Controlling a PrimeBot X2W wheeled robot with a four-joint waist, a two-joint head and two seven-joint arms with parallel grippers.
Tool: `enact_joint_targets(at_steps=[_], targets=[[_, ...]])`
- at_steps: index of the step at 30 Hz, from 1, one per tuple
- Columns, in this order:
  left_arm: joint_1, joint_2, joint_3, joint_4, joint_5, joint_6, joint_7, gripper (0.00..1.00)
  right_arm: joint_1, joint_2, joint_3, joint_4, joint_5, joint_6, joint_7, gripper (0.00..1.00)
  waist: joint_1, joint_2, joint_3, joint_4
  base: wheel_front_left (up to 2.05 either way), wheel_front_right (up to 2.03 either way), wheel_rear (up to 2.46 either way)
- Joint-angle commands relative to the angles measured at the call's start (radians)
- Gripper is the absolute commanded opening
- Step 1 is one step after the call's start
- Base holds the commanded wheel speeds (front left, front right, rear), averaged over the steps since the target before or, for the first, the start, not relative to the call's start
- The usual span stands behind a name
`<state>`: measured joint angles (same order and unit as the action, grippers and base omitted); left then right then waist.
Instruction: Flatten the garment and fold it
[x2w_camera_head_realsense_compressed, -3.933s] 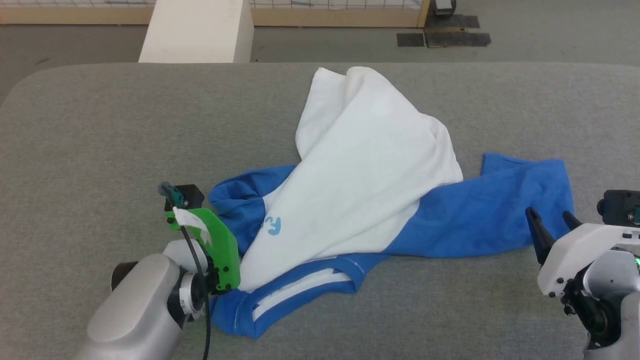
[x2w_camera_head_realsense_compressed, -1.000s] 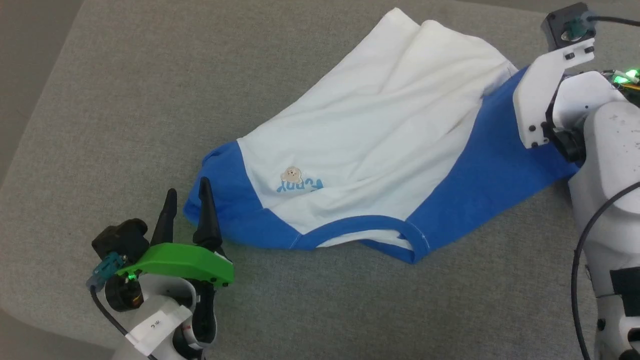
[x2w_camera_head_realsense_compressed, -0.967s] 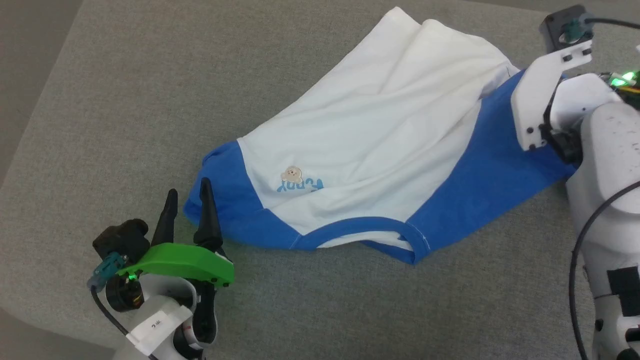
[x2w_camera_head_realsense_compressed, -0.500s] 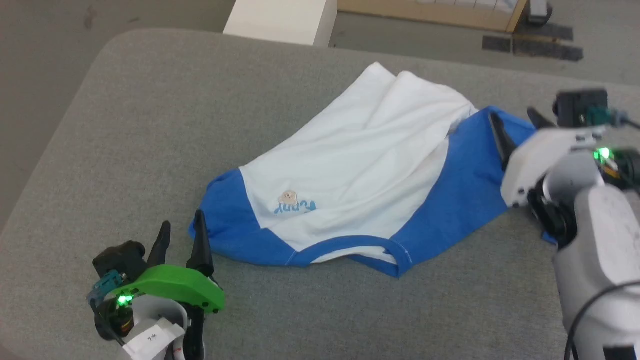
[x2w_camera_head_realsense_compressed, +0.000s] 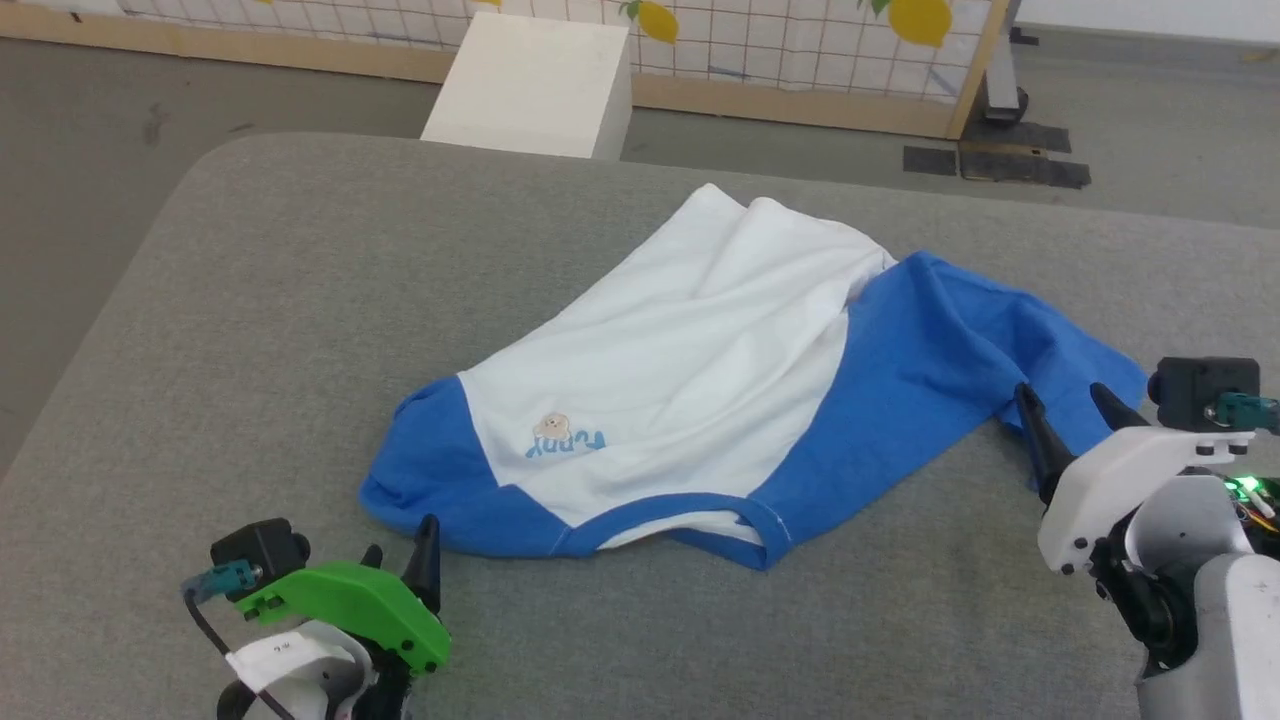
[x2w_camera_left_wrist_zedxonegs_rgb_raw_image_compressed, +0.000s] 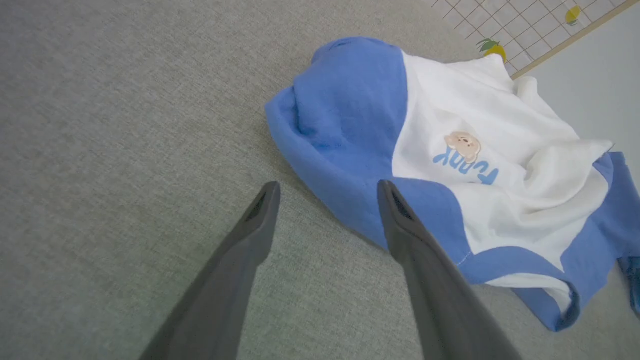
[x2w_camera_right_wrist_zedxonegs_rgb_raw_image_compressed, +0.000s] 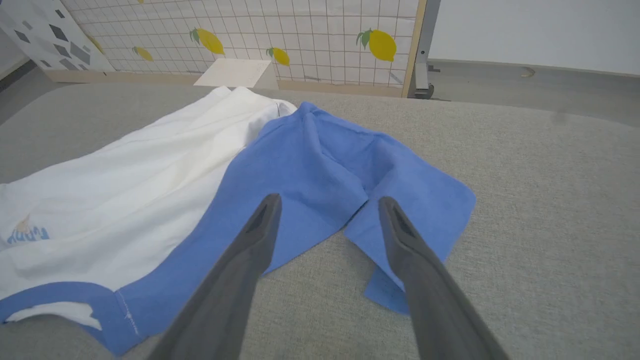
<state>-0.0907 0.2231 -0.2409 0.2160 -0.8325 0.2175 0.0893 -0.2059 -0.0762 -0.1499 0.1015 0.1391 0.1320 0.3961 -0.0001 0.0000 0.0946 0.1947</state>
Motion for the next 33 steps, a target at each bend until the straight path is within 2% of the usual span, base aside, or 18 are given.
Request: enact_joint_targets(at_steps=[1, 10, 11, 12, 13, 18, 25, 29, 33], targets=[[-0.026, 0.004, 0.005, 0.02, -0.007, -0.006, 0.009, 1.0, 0.011, 0.004, -0.001, -0.018, -0.005, -0.001, 0.008, 1.0, 0.0001, 0.0, 0.016, -0.016, 0.0, 0.0, 0.0], [-0.117, 0.018, 0.006, 0.153, -0.023, -0.013, 0.062, 1.0, 0.024, 0.005, 0.002, -0.087, -0.018, -0.001, 0.047, 1.0, 0.0001, 0.0, 0.052, -0.056, 0.0, 0.0, 0.0], [-0.119, 0.017, 0.004, 0.168, -0.026, -0.01, 0.072, 0.3, 0.026, 0.005, 0.003, -0.091, -0.019, -0.001, 0.048, 1.0, 0.0001, 0.0, 0.054, -0.058, 0.0, 0.0, 0.0], [-0.119, 0.015, 0.003, 0.176, -0.028, -0.009, 0.076, 0.05, 0.027, 0.005, 0.005, -0.093, -0.019, -0.001, 0.049, 1.0, 0.0001, 0.0, 0.056, -0.06, 0.0, 0.0, 0.0], [-0.117, 0.012, 0.0, 0.185, -0.031, -0.007, 0.083, 0.0, 0.029, 0.006, 0.007, -0.095, -0.021, -0.001, 0.051, 1.0, 0.0001, 0.0, 0.057, -0.061, 0.0, 0.0, 0.0], [-0.107, 0.001, -0.006, 0.173, -0.035, -0.012, 0.075, 0.0, 0.046, 0.001, 0.034, -0.099, -0.028, -0.001, 0.079, 1.0, 0.0001, 0.0, 0.059, -0.051, 0.0, 0.0, 0.0], [-0.085, -0.005, -0.013, 0.08, -0.005, -0.013, 0.003, 0.0, 0.088, -0.001, 0.171, -0.064, -0.02, -0.001, 0.223, 1.0, 0.0001, 0.0, 0.068, -0.027, 0.0, 0.0, 0.0], [-0.08, -0.009, -0.024, 0.037, 0.004, -0.008, -0.003, 0.0, 0.044, 0.007, 0.228, -0.022, -0.025, -0.001, 0.261, 1.0, 0.0001, 0.0, 0.089, -0.017, 0.0, 0.0, 0.0], [-0.084, -0.011, -0.033, 0.017, 0.009, -0.004, 0.001, 0.0, -0.021, 0.015, 0.236, 0.04, -0.053, -0.001, 0.281, 1.0, 0.0001, 0.0, 0.109, -0.008, 0.0, 0.0, 0.0]])
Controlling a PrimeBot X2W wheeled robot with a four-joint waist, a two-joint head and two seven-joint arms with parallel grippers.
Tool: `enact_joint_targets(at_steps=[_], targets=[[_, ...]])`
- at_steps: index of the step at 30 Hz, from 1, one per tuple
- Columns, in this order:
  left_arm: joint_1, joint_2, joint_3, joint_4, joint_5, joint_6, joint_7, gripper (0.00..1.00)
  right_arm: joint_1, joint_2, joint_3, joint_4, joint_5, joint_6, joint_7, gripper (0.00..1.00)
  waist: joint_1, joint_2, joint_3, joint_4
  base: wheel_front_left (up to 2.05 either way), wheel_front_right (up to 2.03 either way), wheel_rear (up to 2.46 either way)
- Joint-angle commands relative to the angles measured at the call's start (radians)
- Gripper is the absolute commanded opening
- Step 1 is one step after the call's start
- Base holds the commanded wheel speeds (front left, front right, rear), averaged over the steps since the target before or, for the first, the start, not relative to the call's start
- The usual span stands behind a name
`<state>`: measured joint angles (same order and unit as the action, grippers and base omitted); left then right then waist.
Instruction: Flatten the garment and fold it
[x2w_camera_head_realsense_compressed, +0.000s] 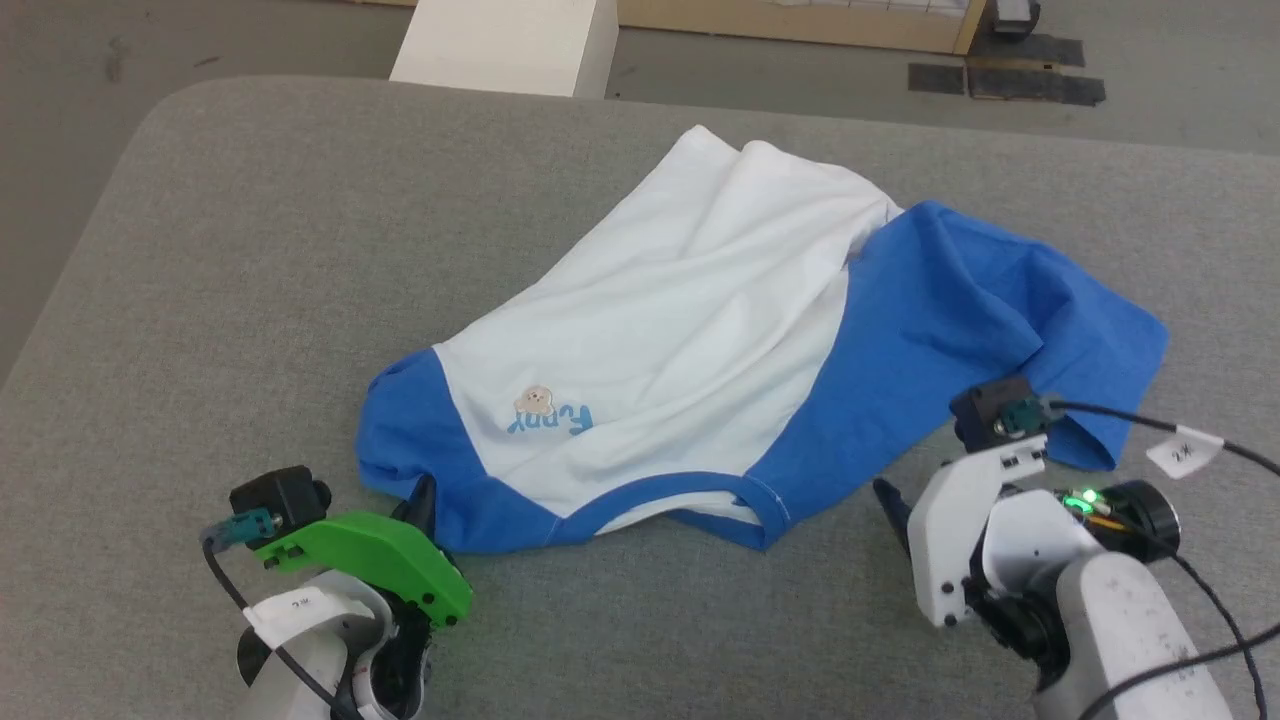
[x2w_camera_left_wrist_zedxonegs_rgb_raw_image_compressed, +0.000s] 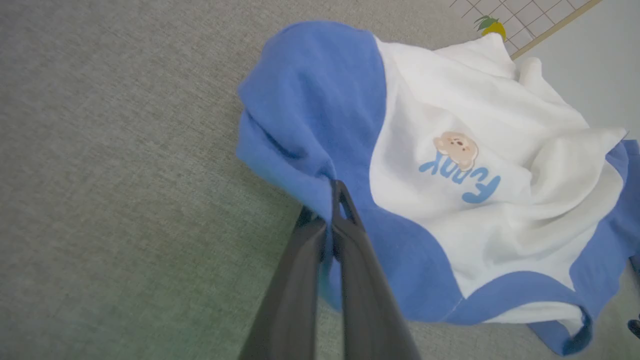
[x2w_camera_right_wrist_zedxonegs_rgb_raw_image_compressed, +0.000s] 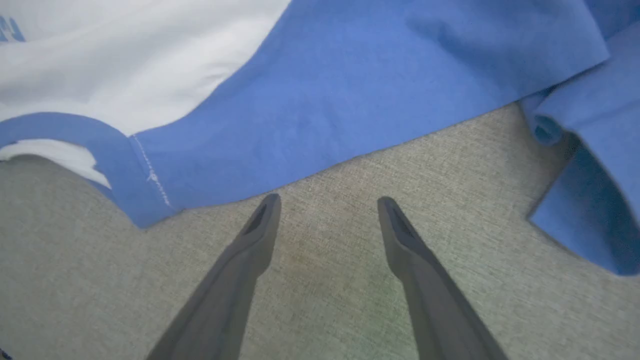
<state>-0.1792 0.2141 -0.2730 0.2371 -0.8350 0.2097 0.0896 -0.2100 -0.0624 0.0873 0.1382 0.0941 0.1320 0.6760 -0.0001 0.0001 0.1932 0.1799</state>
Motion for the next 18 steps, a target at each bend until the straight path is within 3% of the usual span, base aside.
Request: enact_joint_targets(at_steps=[1, 18], targets=[[0.003, -0.002, -0.002, -0.006, 0.012, 0.003, 0.0, 0.0, -0.032, 0.003, -0.003, 0.016, -0.017, -0.001, 0.002, 1.0, 0.0001, -0.0001, 0.016, 0.009, 0.0, 0.0, 0.0], [-0.03, -0.021, -0.019, 0.008, 0.006, -0.016, -0.016, 0.0, -0.197, 0.012, 0.04, 0.23, -0.06, -0.001, -0.005, 1.0, 0.0001, -0.0001, 0.082, 0.028, 0.0, 0.0, 0.0]])
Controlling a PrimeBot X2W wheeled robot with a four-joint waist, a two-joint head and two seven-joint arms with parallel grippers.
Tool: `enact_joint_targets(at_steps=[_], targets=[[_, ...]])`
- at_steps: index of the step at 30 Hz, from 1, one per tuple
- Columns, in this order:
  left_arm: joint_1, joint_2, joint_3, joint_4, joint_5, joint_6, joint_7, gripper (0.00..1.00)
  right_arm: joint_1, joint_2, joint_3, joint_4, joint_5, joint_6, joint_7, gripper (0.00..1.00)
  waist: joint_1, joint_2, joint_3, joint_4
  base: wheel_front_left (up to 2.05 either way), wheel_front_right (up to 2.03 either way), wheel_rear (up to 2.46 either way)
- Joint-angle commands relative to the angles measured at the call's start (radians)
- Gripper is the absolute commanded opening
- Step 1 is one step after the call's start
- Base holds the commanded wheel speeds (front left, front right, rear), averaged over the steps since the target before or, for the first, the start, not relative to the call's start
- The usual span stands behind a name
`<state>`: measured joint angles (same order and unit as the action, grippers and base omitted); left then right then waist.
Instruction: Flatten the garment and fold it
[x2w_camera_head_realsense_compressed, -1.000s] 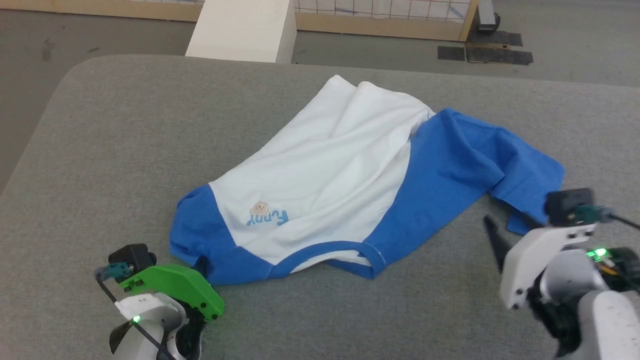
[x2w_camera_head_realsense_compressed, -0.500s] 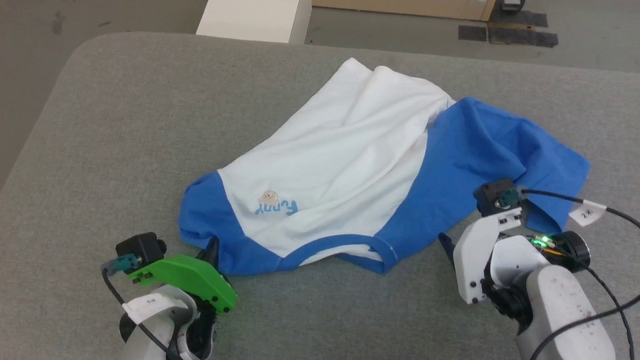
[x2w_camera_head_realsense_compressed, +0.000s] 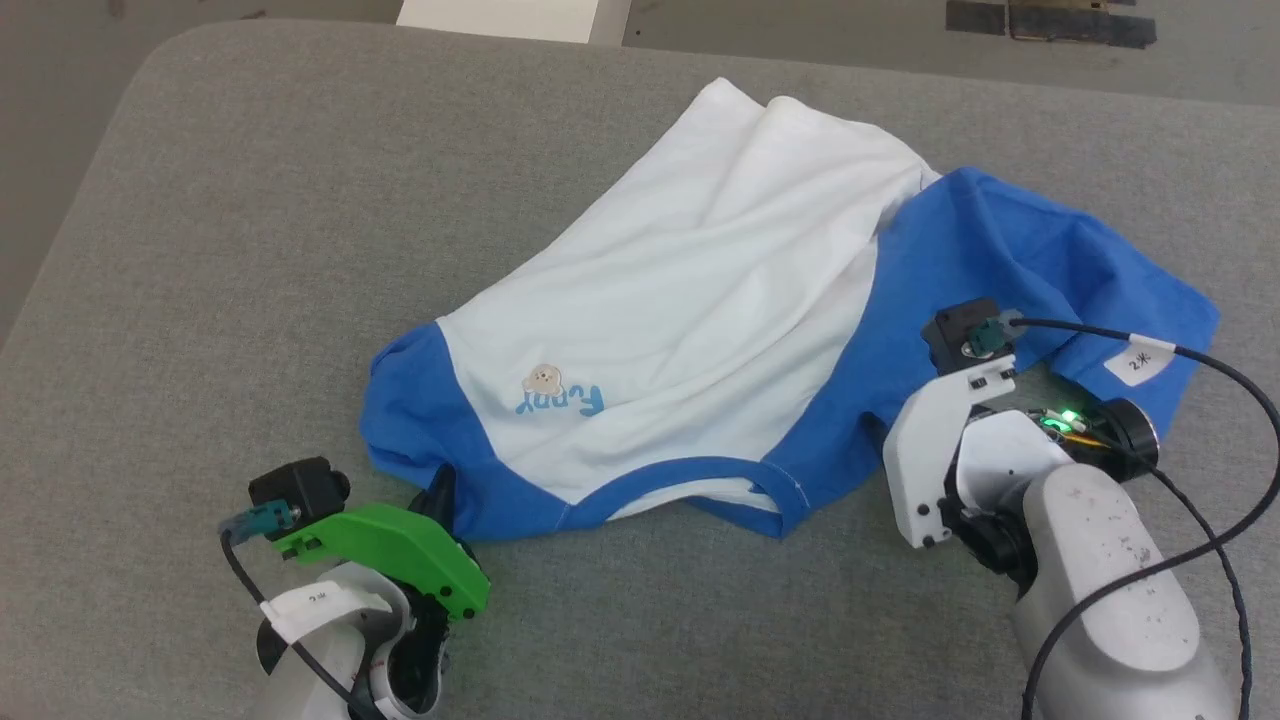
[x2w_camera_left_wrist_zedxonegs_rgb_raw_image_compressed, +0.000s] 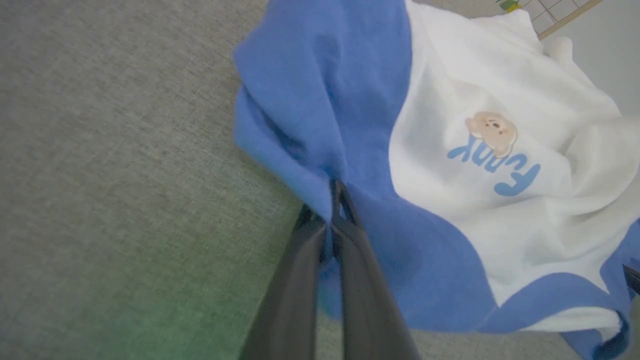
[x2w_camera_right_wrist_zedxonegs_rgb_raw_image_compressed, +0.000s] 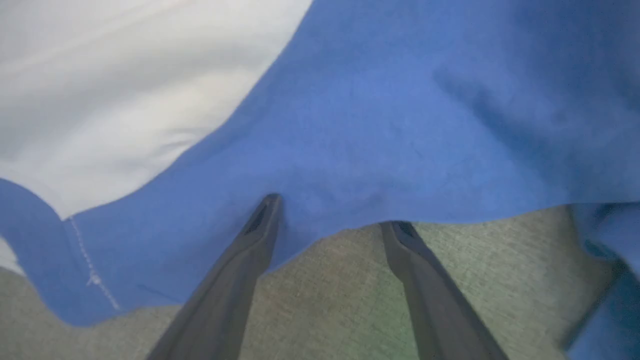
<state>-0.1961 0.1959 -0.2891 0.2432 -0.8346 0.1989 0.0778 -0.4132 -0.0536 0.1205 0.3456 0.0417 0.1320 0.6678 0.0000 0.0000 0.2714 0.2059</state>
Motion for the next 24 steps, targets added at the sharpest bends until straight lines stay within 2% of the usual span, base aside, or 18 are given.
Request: enact_joint_targets(at_steps=[1, 2, 3, 4, 10, 16, 17, 24], targets=[[-0.015, -0.004, -0.004, 0.004, 0.005, -0.007, -0.005, 0.0, 0.002, 0.003, 0.01, 0.034, -0.006, -0.001, 0.009, 1.0, 0.0, 0.0, 0.005, 0.003, 0.0, 0.0, 0.0], [-0.016, -0.004, -0.005, 0.006, 0.006, -0.008, -0.006, 0.0, -0.001, 0.003, 0.011, 0.042, -0.004, -0.001, 0.015, 0.96, 0.0, 0.0, 0.006, 0.003, 0.0, 0.0, 0.0], [-0.017, -0.005, -0.006, 0.008, 0.005, -0.009, -0.007, 0.0, -0.005, 0.003, 0.014, 0.047, -0.002, -0.001, 0.013, 0.05, 0.0, 0.0, 0.006, 0.004, 0.0, 0.0, 0.0], [-0.017, -0.005, -0.006, 0.01, 0.005, -0.01, -0.008, 0.0, -0.007, 0.003, 0.018, 0.049, -0.002, -0.001, 0.009, 0.0, 0.0, 0.0, 0.006, 0.003, 0.0, 0.0, 0.0], [-0.012, -0.004, -0.003, 0.012, 0.002, -0.017, -0.023, 0.0, -0.004, -0.003, 0.01, 0.027, 0.028, -0.001, -0.019, 0.0, 0.0, 0.0, -0.016, -0.005, 0.0, 0.0, 0.0], [-0.011, 0.002, 0.018, -0.041, -0.017, -0.042, -0.049, 0.0, 0.007, -0.017, -0.009, -0.06, 0.082, -0.001, -0.066, 0.0, 0.0, 0.0, -0.064, -0.028, 0.0, 0.0, 0.0], [-0.026, 0.012, 0.037, -0.095, -0.032, -0.059, -0.058, 0.0, 0.007, -0.026, -0.02, -0.121, 0.122, -0.001, -0.075, 0.0, 0.0, 0.0, -0.099, -0.046, 0.0, 0.0, 0.0], [-0.171, 0.08, 0.037, -0.197, -0.008, -0.076, 0.009, 0.0, -0.073, -0.066, -0.037, -0.226, 0.206, -0.001, -0.029, 0.0, 0.0, 0.0, -0.149, -0.09, 0.0, 0.0, 0.0]])
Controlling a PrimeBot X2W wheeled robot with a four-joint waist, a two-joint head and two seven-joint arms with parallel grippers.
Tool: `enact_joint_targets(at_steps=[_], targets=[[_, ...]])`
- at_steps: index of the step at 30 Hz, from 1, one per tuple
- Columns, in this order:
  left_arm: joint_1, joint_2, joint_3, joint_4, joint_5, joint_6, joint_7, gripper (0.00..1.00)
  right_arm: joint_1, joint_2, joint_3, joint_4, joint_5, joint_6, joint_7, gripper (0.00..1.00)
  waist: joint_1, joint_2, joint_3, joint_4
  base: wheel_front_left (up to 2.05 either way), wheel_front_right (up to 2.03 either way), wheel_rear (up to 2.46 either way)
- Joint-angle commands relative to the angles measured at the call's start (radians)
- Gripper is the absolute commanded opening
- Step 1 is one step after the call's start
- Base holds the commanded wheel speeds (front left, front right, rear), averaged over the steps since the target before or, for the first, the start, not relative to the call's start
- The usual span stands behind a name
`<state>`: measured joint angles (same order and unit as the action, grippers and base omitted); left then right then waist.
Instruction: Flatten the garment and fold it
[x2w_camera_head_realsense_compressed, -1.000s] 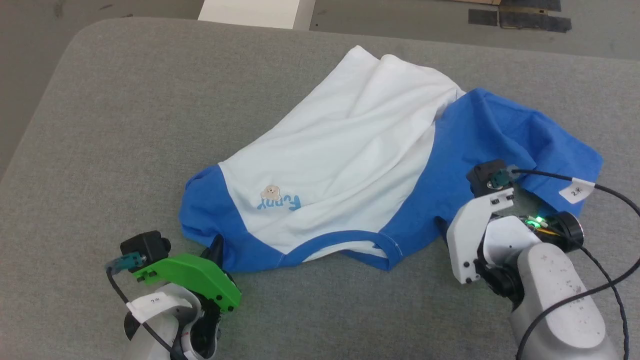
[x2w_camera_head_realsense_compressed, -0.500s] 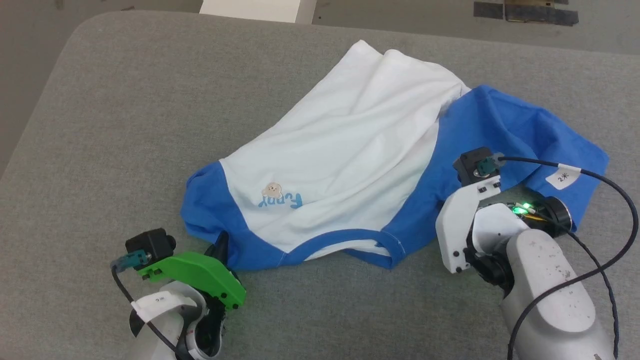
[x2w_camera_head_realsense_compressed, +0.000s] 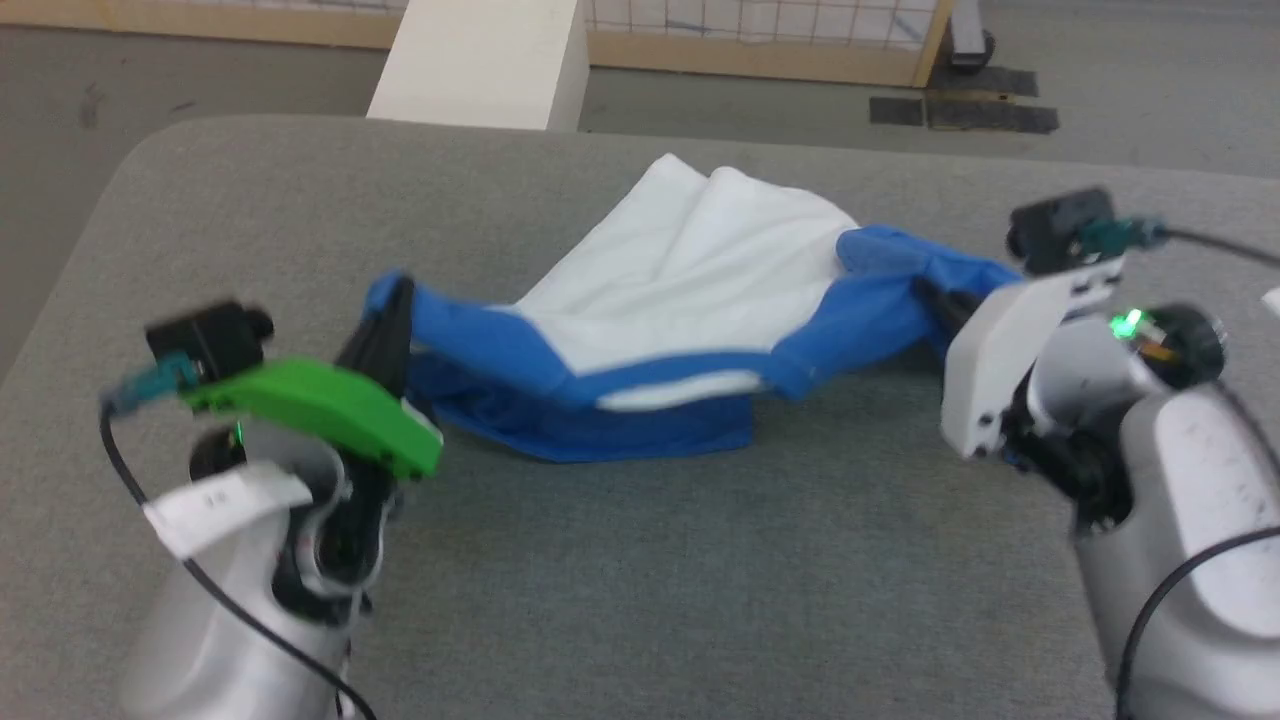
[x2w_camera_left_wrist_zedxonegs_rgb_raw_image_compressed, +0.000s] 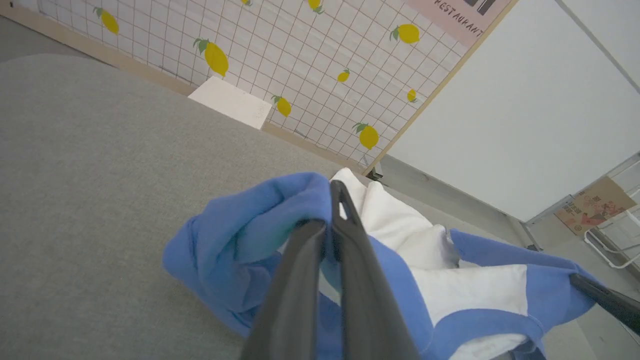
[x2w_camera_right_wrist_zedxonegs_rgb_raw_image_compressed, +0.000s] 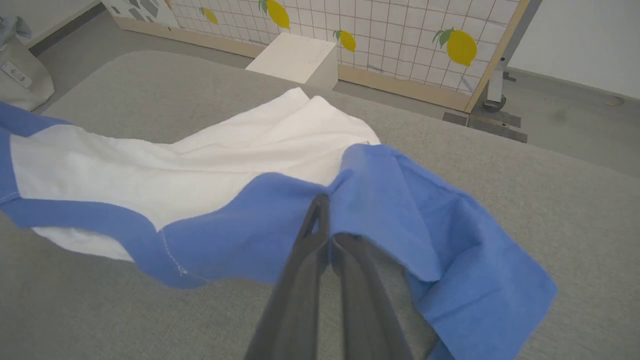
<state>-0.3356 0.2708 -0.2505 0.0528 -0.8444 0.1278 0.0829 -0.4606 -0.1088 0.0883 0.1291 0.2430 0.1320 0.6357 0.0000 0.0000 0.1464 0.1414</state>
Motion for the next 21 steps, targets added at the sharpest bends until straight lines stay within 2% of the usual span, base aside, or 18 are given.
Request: enact_joint_targets(at_steps=[1, 5, 9, 11, 13, 15, 21], targets=[[-0.066, 0.009, -0.003, -0.009, 0.002, -0.008, 0.017, 0.0, -0.048, -0.017, -0.006, -0.016, 0.014, -0.001, 0.012, 0.0, 0.0, 0.0, -0.025, -0.03, 0.0, 0.0, 0.0], [-0.248, 0.024, -0.008, 0.033, 0.006, -0.026, 0.075, 0.0, -0.178, -0.057, 0.003, -0.018, 0.05, -0.001, 0.068, 0.0, 0.0, 0.0, -0.008, -0.048, 0.0, 0.0, 0.0], [-0.461, 0.087, -0.053, 0.163, 0.108, -0.044, 0.118, 0.0, -0.357, -0.101, 0.028, 0.029, 0.076, -0.001, 0.123, 0.0, 0.0, 0.0, 0.046, -0.072, 0.0, 0.0, 0.0], [-0.56, 0.095, -0.063, 0.237, 0.139, -0.041, 0.131, 0.0, -0.453, -0.106, 0.035, 0.072, 0.08, -0.001, 0.133, 0.0, 0.0, 0.0, 0.078, -0.086, 0.0, 0.0, 0.0], [-0.656, 0.112, -0.079, 0.304, 0.185, -0.038, 0.139, 0.0, -0.55, -0.078, 0.004, 0.124, 0.092, -0.001, 0.126, 0.0, 0.0, 0.0, 0.116, -0.099, 0.0, 0.0, 0.0], [-0.747, 0.119, -0.086, 0.358, 0.219, -0.032, 0.135, 0.0, -0.648, -0.077, 0.007, 0.168, 0.057, -0.001, 0.107, 0.0, 0.0, 0.0, 0.154, -0.11, 0.0, 0.0, 0.0], [-0.995, 0.133, -0.08, 0.454, 0.299, -0.01, 0.057, 0.0, -0.912, -0.051, 0.02, 0.296, -0.032, -0.001, -0.048, 0.0, 0.0, 0.0, 0.257, -0.14, 0.0, 0.0, 0.0]])
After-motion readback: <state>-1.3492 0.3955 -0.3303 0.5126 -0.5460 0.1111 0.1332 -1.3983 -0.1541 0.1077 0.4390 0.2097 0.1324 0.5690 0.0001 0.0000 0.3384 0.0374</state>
